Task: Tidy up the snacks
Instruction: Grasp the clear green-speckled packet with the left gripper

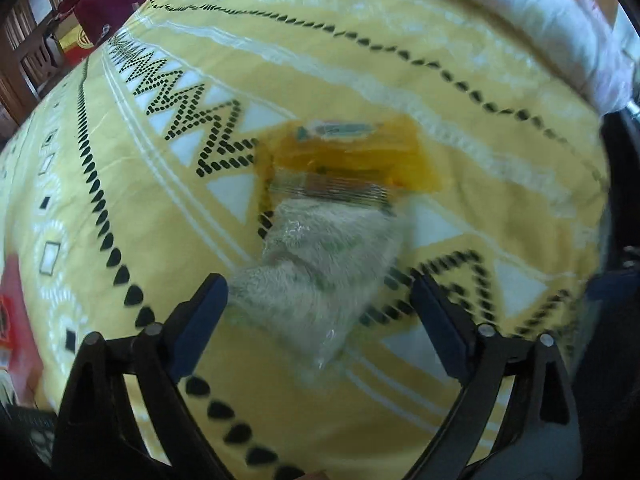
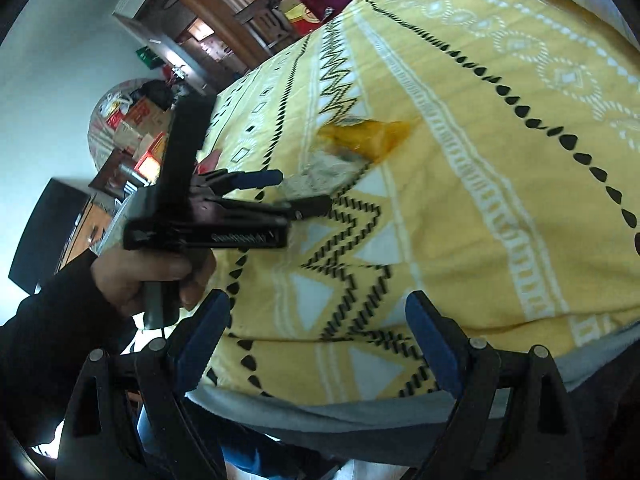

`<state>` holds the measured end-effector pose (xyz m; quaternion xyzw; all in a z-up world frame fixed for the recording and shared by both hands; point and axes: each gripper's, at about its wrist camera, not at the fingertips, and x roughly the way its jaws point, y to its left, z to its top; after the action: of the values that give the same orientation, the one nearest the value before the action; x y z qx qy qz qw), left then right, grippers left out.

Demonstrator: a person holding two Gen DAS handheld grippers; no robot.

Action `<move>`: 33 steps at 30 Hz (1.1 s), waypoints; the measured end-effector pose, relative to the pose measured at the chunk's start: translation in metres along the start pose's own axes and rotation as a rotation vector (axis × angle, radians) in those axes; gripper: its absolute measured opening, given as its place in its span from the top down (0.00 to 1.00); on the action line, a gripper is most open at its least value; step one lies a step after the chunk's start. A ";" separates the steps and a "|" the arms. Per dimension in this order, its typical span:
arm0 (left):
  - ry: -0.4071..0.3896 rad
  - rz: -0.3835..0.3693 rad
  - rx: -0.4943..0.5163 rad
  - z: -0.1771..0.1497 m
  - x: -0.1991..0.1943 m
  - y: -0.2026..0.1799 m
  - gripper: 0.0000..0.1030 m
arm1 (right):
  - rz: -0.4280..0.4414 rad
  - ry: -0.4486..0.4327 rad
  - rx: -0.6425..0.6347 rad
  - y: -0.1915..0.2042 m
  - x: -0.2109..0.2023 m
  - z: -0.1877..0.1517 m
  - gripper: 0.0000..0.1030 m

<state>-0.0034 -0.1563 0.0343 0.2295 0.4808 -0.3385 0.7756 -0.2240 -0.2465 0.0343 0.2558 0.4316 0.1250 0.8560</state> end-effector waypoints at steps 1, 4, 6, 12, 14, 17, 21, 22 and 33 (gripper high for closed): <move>0.005 -0.003 -0.027 0.001 0.006 0.004 0.08 | -0.002 -0.001 0.007 -0.004 0.000 0.000 0.11; -0.005 -0.036 -0.139 0.001 0.011 0.020 0.14 | -0.004 0.002 0.024 -0.011 0.002 0.002 0.11; -0.019 -0.032 -0.158 -0.003 0.007 0.022 0.35 | -0.006 0.004 0.027 -0.012 0.004 0.003 0.11; -0.077 -0.007 -0.146 -0.031 -0.028 0.018 0.52 | -0.005 0.012 -0.001 -0.002 0.009 0.005 0.11; -0.057 0.079 -0.156 -0.046 -0.039 0.021 0.52 | -0.005 0.017 -0.007 0.001 0.012 0.003 0.11; -0.044 0.194 -0.172 -0.075 -0.058 0.023 0.52 | -0.004 0.030 -0.021 0.007 0.017 0.002 0.11; -0.010 0.231 -0.177 -0.107 -0.055 0.032 0.50 | -0.001 0.056 -0.046 0.016 0.025 -0.002 0.11; -0.017 0.221 -0.177 -0.110 -0.053 0.034 0.49 | -0.003 0.061 -0.056 0.019 0.027 -0.003 0.11; -0.089 0.101 -0.208 -0.121 -0.057 0.054 0.12 | -0.033 0.077 -0.091 0.027 0.027 -0.004 0.11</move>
<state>-0.0521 -0.0209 0.0349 0.1563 0.4662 -0.2569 0.8320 -0.2108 -0.2106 0.0289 0.2046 0.4624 0.1400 0.8513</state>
